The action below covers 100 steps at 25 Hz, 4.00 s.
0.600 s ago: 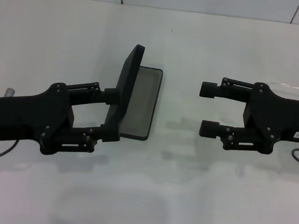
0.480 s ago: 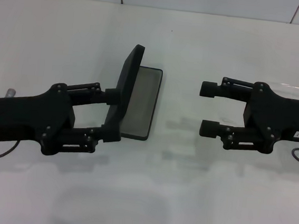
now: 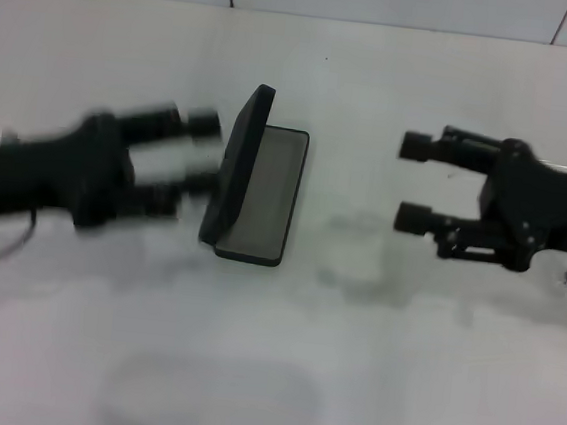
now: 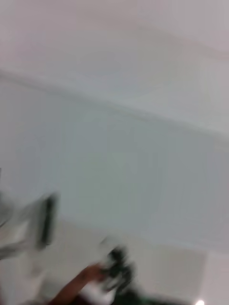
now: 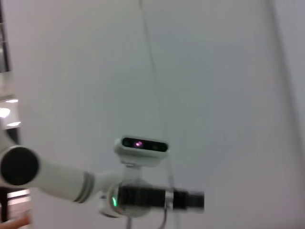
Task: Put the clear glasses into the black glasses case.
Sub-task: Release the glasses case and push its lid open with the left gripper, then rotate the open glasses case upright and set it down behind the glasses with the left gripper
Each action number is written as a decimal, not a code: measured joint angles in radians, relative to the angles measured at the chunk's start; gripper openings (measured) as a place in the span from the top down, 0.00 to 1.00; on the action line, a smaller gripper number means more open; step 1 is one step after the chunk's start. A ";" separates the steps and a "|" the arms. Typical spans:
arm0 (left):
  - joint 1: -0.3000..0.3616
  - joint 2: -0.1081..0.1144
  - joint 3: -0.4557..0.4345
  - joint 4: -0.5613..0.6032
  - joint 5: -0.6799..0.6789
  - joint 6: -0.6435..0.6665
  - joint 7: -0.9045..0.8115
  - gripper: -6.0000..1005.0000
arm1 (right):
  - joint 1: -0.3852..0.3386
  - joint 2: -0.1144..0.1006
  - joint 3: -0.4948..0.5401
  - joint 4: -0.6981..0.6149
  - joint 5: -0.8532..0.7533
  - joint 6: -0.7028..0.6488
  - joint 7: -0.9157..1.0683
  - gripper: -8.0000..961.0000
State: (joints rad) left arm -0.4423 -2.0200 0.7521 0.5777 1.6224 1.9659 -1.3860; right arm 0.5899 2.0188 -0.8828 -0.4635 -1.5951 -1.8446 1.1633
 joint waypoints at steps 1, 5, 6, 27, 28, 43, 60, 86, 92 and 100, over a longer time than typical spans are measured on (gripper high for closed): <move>-0.007 0.000 -0.020 0.005 -0.017 -0.013 -0.029 0.25 | -0.012 -0.003 0.000 -0.009 0.014 0.007 -0.001 0.19; -0.040 -0.008 -0.060 0.143 -0.012 -0.132 -0.260 0.25 | -0.088 -0.013 0.027 -0.084 0.091 0.031 0.004 0.20; -0.043 -0.015 -0.051 0.199 0.006 -0.162 -0.313 0.25 | -0.106 -0.014 0.048 -0.098 0.101 0.031 0.006 0.20; -0.228 -0.070 0.688 0.807 0.919 -0.638 -1.452 0.25 | -0.285 -0.025 0.418 -0.143 0.109 -0.016 -0.040 0.21; -0.237 -0.071 0.691 0.783 0.920 -0.643 -1.456 0.25 | -0.286 -0.025 0.418 -0.143 0.109 -0.016 -0.044 0.21; -0.311 -0.069 0.694 0.537 0.944 -0.731 -1.456 0.25 | -0.291 -0.026 0.431 -0.119 0.109 -0.016 -0.083 0.22; -0.302 -0.071 0.720 0.576 0.949 -0.728 -1.353 0.74 | -0.305 -0.021 0.448 -0.118 0.115 -0.019 -0.083 0.23; -0.002 -0.072 1.123 1.014 0.798 -0.842 -0.643 0.79 | -0.308 -0.019 0.522 -0.054 0.138 -0.069 -0.083 0.25; -0.003 -0.073 1.155 1.002 0.798 -0.871 -0.591 0.79 | -0.323 -0.019 0.522 -0.045 0.141 -0.070 -0.083 0.25; 0.003 -0.074 1.193 1.000 0.814 -0.892 -0.594 0.78 | -0.333 -0.020 0.522 -0.038 0.148 -0.086 -0.083 0.26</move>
State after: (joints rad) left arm -0.4394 -2.0937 1.9452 1.5778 2.4360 1.0735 -1.9798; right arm 0.2574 1.9990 -0.3604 -0.5015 -1.4469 -1.9309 1.0799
